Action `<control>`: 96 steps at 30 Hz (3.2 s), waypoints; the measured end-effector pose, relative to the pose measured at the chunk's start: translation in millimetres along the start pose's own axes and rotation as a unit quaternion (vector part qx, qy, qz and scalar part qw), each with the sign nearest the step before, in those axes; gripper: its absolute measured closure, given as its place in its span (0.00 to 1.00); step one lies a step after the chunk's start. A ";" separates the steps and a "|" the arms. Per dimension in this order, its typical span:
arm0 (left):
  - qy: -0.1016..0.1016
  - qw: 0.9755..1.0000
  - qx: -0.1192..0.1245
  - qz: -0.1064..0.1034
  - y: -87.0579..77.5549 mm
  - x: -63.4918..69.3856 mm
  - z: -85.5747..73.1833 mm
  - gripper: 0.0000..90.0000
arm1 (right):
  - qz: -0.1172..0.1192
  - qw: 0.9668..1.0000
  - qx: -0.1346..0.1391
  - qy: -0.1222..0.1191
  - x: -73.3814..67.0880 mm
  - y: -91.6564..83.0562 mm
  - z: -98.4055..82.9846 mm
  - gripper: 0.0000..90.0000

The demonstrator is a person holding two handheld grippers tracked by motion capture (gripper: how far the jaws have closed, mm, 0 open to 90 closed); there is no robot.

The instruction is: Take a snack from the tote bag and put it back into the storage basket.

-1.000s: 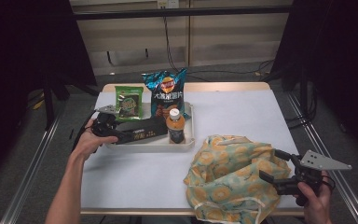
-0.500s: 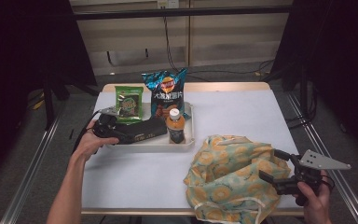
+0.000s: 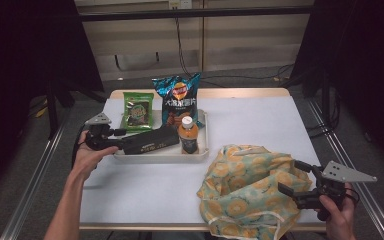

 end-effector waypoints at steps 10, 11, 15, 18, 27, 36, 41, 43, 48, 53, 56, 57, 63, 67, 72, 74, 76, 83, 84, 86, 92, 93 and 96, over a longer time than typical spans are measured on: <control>0.003 0.999 -0.019 -0.034 -2.5 30.1 -22.3 0.97 | 0.001 1.000 0.000 0.001 0.0 0.8 -0.3 0.03; 0.003 0.999 -0.019 -0.034 -2.5 30.1 -22.3 0.98 | 0.002 1.000 0.000 0.000 -0.1 0.9 -0.2 0.03; -0.003 0.999 -0.034 -0.019 4.5 26.2 -31.7 0.97 | 0.002 1.000 -0.001 0.001 0.0 1.0 -0.6 0.03; -0.011 0.999 -0.030 -0.010 5.1 20.3 -31.7 0.96 | 0.002 1.000 0.001 0.000 0.3 0.8 0.0 0.03; -0.009 0.999 -0.038 0.020 4.0 8.1 -31.6 0.93 | 0.000 1.000 0.000 0.004 1.1 0.5 -0.3 0.03; -0.011 0.999 -0.035 0.030 5.1 1.3 -31.4 0.91 | 0.001 1.000 -0.001 0.003 1.1 0.3 -0.4 0.03; -0.010 0.999 -0.035 0.035 5.7 -0.4 -31.5 0.89 | 0.000 1.000 -0.001 0.001 1.8 -0.3 -0.3 0.03; -0.014 0.998 -0.033 0.043 5.7 -3.3 -31.6 0.87 | -0.002 1.000 -0.001 -0.001 2.0 -0.2 -0.3 0.03; -0.026 0.999 -0.021 0.040 6.1 -6.3 -32.2 0.84 | -0.001 1.000 0.000 -0.001 2.1 -0.5 -0.1 0.03; -0.017 0.999 -0.022 0.036 2.7 -4.5 -34.0 0.77 | -0.001 1.000 0.001 -0.001 2.3 -0.3 0.2 0.03; -0.018 0.999 -0.012 0.032 -2.0 -1.4 -31.5 0.72 | -0.002 1.000 0.002 0.000 2.3 -0.2 0.4 0.03; -0.013 0.999 -0.012 0.032 -3.6 -0.9 -30.9 0.70 | -0.001 1.000 0.001 -0.002 2.7 -0.3 0.3 0.03; -0.010 0.999 -0.002 0.036 -9.4 4.3 -28.6 0.58 | -0.002 1.000 0.003 -0.002 3.2 0.0 1.3 0.03; -0.006 0.999 0.016 0.032 -16.6 14.7 -23.4 0.44 | -0.006 1.000 0.004 0.001 4.9 -0.7 1.7 0.03; 0.008 0.998 0.034 0.048 -30.0 25.5 -13.9 0.28 | -0.010 1.000 0.007 0.000 7.3 -1.9 3.2 0.03; 0.006 0.998 0.047 0.048 -37.8 32.4 -9.5 0.21 | -0.010 1.000 0.009 0.001 7.5 -2.5 4.3 0.03; 0.010 0.997 0.048 0.053 -45.1 38.5 -8.1 0.16 | -0.012 1.000 0.010 0.001 8.4 -3.1 4.7 0.03; 0.005 0.996 0.069 0.061 -62.2 61.5 -4.0 0.07 | -0.015 1.000 0.013 0.002 10.1 -3.0 5.6 0.03; 0.006 0.996 0.071 0.061 -63.6 65.5 -4.7 0.06 | -0.013 1.000 0.012 0.001 10.2 -3.6 5.5 0.03; 0.002 0.995 0.075 0.065 -66.6 73.0 -7.0 0.05 | -0.016 1.000 0.013 0.003 11.4 -3.9 5.7 0.03; -0.003 0.994 0.085 0.064 -74.1 97.2 -10.2 0.03 | -0.019 1.000 0.015 0.004 13.0 -5.9 5.9 0.03; -0.006 0.994 0.085 0.064 -74.8 100.8 -10.2 0.03 | -0.019 1.000 0.015 0.004 13.1 -6.0 5.9 0.03; -0.008 0.993 0.100 0.063 -77.0 112.2 -9.1 0.03 | -0.017 1.000 0.014 0.004 12.6 -6.5 5.8 0.03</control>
Point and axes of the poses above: each handheld gripper's, and its own axes: y roughly forward along the jaws, z roughly out of its top, x roughly to its right, the point moved 9 cm from there along y, roughly forward along the jaws, and after that the axes turned 14 degrees about x, right-handed, at the moved point
